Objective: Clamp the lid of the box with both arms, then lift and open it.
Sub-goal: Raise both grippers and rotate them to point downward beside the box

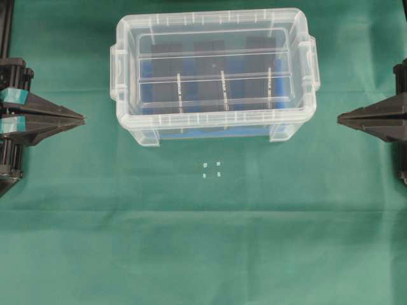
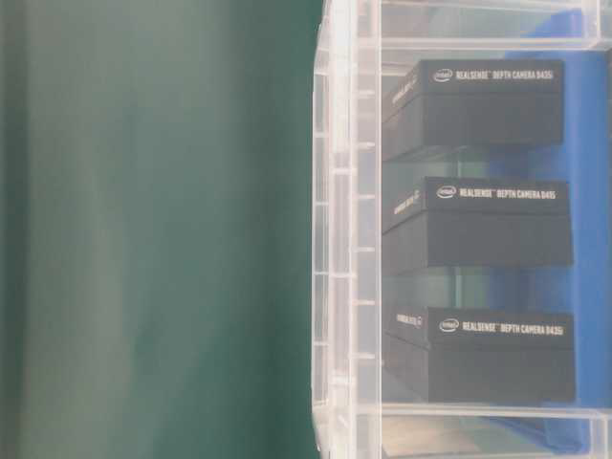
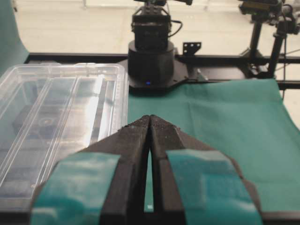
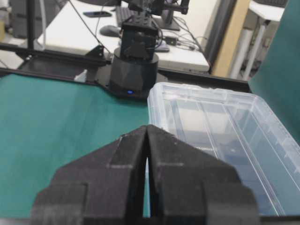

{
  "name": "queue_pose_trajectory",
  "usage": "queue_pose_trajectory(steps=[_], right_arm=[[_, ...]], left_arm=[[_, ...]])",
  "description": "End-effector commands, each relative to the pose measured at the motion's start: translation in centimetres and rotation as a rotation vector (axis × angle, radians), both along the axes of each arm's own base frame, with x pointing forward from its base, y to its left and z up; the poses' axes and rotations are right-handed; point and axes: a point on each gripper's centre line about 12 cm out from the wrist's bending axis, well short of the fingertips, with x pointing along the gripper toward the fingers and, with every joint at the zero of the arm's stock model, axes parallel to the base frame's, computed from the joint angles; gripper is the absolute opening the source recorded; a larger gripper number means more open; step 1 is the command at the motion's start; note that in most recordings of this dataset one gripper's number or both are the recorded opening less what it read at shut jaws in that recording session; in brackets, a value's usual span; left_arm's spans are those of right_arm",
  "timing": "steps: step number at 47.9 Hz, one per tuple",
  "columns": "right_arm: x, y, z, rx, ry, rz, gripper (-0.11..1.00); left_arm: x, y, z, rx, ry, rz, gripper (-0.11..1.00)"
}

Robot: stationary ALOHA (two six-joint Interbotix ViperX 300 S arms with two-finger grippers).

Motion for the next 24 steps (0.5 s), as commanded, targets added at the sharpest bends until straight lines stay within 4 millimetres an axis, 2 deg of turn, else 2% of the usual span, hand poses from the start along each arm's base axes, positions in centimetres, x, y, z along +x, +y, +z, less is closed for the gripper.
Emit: queue_pose_trajectory(steps=[1,16,24], right_arm=[[0.4,-0.1,0.4,-0.023,-0.001,-0.007,0.00],[1.1,-0.8,1.8,-0.112,0.123,-0.039,0.00],[1.1,-2.3,1.7,-0.131,0.156,-0.108,0.00]], left_arm=[[0.3,0.1,0.6,0.020,0.022,0.004,0.01],[0.4,0.1,1.1,0.027,0.091,0.007,0.01],[0.3,1.4,1.1,0.026,0.095,0.070,0.01]])
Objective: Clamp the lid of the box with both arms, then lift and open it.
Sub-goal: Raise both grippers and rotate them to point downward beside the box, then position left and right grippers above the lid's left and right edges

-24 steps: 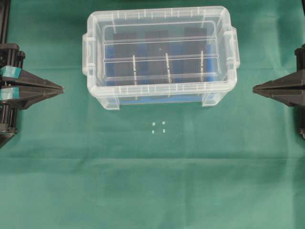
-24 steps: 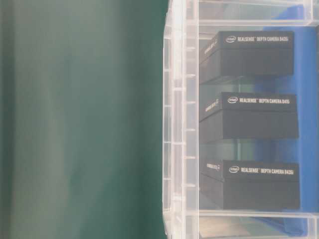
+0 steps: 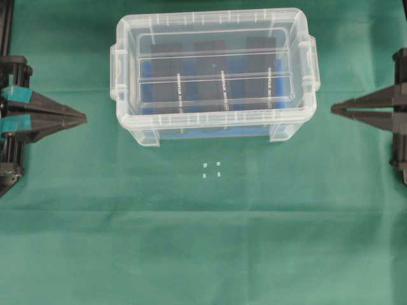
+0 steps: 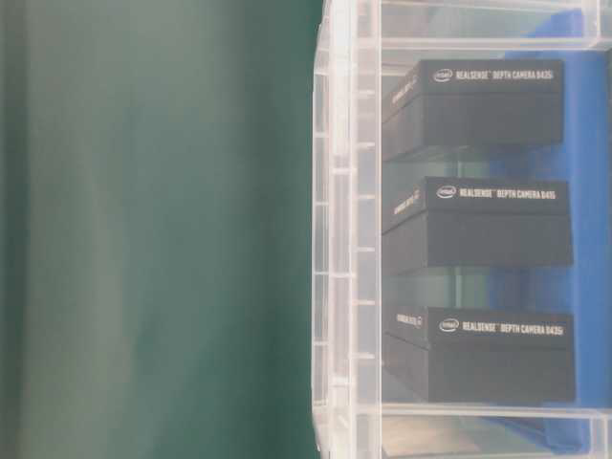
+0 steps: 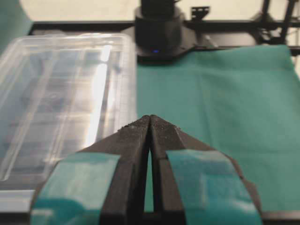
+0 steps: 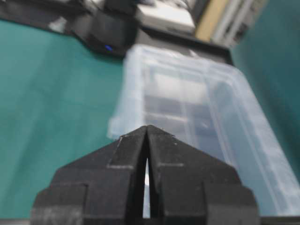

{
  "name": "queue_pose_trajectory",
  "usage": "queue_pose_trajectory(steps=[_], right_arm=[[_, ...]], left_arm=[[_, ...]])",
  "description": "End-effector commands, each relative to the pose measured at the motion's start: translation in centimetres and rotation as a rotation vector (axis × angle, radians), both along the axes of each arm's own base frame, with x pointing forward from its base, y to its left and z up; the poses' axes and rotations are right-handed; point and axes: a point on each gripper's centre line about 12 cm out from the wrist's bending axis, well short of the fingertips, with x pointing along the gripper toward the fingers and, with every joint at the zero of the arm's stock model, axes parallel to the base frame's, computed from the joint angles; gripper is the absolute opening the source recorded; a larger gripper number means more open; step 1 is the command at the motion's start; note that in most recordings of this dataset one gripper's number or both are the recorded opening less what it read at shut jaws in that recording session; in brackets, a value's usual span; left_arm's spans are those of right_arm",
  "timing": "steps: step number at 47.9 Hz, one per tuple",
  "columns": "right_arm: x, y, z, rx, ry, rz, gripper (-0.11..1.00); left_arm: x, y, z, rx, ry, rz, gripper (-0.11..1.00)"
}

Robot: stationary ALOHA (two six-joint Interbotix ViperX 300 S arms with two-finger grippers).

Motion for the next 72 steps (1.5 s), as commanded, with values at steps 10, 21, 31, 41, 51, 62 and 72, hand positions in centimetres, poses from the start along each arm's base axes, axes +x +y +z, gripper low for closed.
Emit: queue_pose_trajectory(steps=[10,21,31,41,51,62,72], right_arm=[[-0.1,-3.1,1.7,-0.014,-0.030,-0.147,0.00],[0.3,-5.9,1.1,-0.004,0.020,-0.266,0.00],[1.0,-7.4,0.7,0.002,0.056,-0.313,0.00],[1.0,-7.7,0.4,0.009,0.088,-0.327,0.00],[0.1,-7.8,-0.9,0.055,0.316,-0.351,0.00],[-1.8,-7.7,-1.3,0.104,0.647,-0.388,0.00],[-3.1,-7.8,-0.8,0.120,0.838,-0.422,0.00]], left_arm=[[0.0,2.3,1.8,0.041,-0.039,0.114,0.01],[-0.1,4.2,1.5,0.044,-0.014,0.204,0.01],[-0.3,5.5,1.8,0.039,0.024,0.270,0.01],[-0.3,5.6,1.8,0.026,0.089,0.270,0.01],[-0.7,5.5,1.7,-0.008,0.272,0.270,0.01],[-1.7,5.3,1.5,-0.060,0.549,0.266,0.01],[-1.3,5.3,0.8,-0.093,0.744,0.254,0.01]])
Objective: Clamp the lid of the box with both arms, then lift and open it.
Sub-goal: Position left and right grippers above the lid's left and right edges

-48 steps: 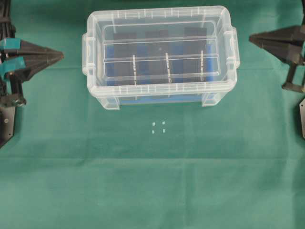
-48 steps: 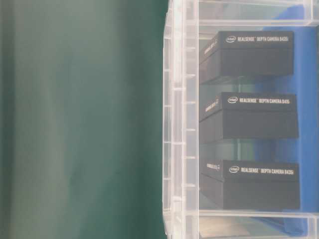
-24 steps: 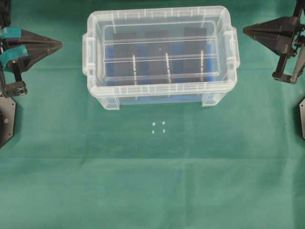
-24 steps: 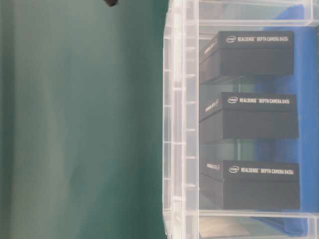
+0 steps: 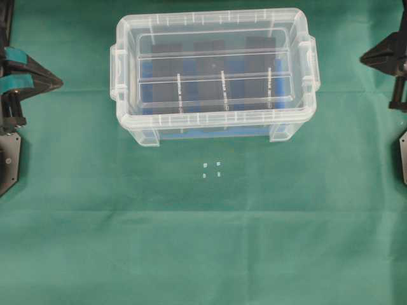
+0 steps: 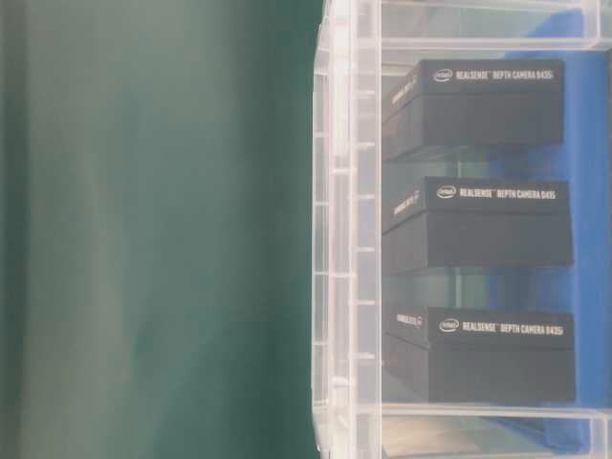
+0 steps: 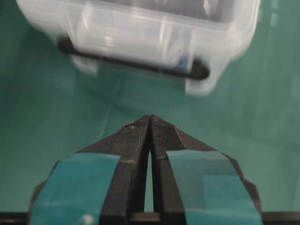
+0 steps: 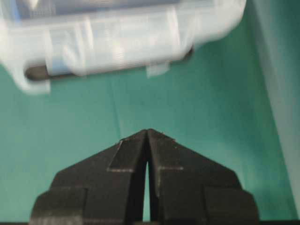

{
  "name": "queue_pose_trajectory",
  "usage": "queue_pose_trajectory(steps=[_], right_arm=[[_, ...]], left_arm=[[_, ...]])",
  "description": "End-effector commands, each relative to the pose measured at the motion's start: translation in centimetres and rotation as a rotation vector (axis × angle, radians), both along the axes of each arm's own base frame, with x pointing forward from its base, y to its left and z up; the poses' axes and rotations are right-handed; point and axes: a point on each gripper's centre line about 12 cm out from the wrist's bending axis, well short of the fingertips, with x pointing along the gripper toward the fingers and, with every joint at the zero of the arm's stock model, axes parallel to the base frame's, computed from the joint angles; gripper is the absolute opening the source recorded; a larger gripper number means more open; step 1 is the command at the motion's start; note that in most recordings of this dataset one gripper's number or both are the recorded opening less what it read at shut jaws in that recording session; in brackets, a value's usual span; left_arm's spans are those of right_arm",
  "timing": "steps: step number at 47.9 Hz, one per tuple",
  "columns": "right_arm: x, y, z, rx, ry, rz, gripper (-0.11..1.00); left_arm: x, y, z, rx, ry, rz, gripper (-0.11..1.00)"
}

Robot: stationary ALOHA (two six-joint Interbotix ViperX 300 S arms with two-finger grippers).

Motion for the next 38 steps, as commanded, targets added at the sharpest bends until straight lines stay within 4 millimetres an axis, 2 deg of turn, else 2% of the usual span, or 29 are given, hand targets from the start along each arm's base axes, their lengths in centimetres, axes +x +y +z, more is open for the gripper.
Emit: queue_pose_trajectory(steps=[1,17,33,38], right_arm=[[-0.1,-0.2,1.2,0.006,0.027,-0.017,0.00],[0.8,-0.5,0.4,0.029,0.083,-0.017,0.00],[2.8,-1.5,-3.9,0.060,0.176,-0.001,0.00],[3.4,-1.7,-4.7,0.062,0.181,0.004,0.00]], left_arm=[[0.5,0.2,0.9,-0.003,0.023,-0.002,0.01],[1.2,0.4,0.4,-0.016,0.064,-0.003,0.01],[2.7,0.8,-2.7,-0.042,0.188,-0.013,0.01],[2.8,0.9,-3.5,-0.047,0.212,-0.016,0.01]])
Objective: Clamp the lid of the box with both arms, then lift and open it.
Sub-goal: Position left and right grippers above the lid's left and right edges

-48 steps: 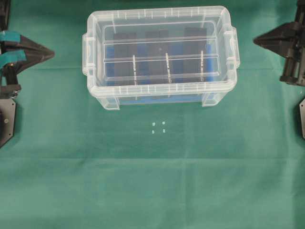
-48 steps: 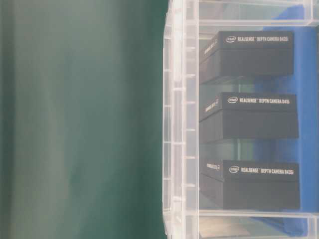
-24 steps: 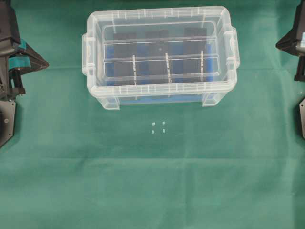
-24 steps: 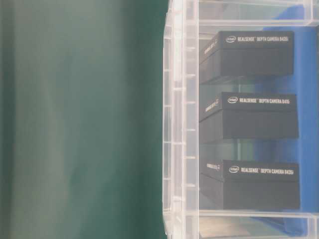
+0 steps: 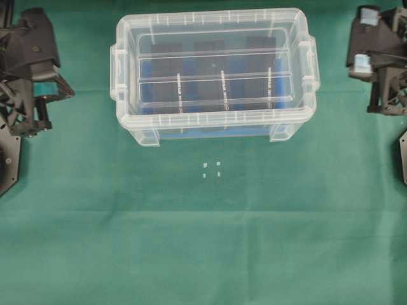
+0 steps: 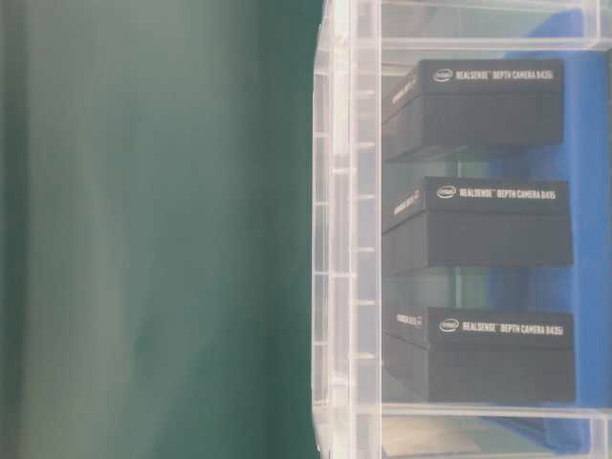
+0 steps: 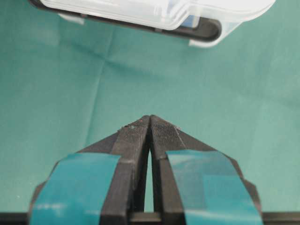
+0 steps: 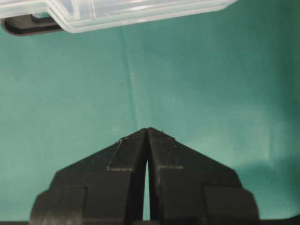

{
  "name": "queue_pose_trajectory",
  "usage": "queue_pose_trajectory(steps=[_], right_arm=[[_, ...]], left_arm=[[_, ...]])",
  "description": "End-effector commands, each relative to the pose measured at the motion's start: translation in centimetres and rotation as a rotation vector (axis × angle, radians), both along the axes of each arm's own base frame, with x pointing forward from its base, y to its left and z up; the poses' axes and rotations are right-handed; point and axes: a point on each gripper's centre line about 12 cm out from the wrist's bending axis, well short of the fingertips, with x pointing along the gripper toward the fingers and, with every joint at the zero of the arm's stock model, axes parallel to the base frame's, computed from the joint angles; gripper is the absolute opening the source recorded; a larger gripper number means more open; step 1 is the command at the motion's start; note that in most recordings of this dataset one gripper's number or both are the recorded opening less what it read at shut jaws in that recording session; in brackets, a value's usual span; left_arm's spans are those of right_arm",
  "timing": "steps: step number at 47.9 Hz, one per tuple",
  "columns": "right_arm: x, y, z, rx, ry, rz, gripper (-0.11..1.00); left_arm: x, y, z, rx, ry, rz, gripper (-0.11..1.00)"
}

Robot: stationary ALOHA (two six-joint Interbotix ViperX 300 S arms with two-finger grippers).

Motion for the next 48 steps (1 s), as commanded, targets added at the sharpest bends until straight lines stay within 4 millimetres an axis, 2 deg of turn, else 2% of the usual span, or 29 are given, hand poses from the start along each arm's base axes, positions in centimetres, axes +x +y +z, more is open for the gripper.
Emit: queue_pose_trajectory(steps=[1,13,34,48], right_arm=[[0.6,-0.3,-0.2,-0.006,-0.012,0.000,0.00],[0.9,-0.4,-1.1,-0.002,-0.007,0.006,0.00],[0.8,-0.4,-1.0,-0.006,-0.011,0.011,0.00],[0.8,-0.3,-1.1,-0.048,0.030,0.119,0.00]], left_arm=[[0.3,0.1,0.0,0.006,0.000,-0.003,0.01],[0.5,0.2,-0.9,-0.004,0.031,-0.004,0.01],[0.6,0.2,-1.0,-0.003,0.041,-0.010,0.01],[0.5,0.2,-1.1,0.035,0.074,-0.086,0.01]])
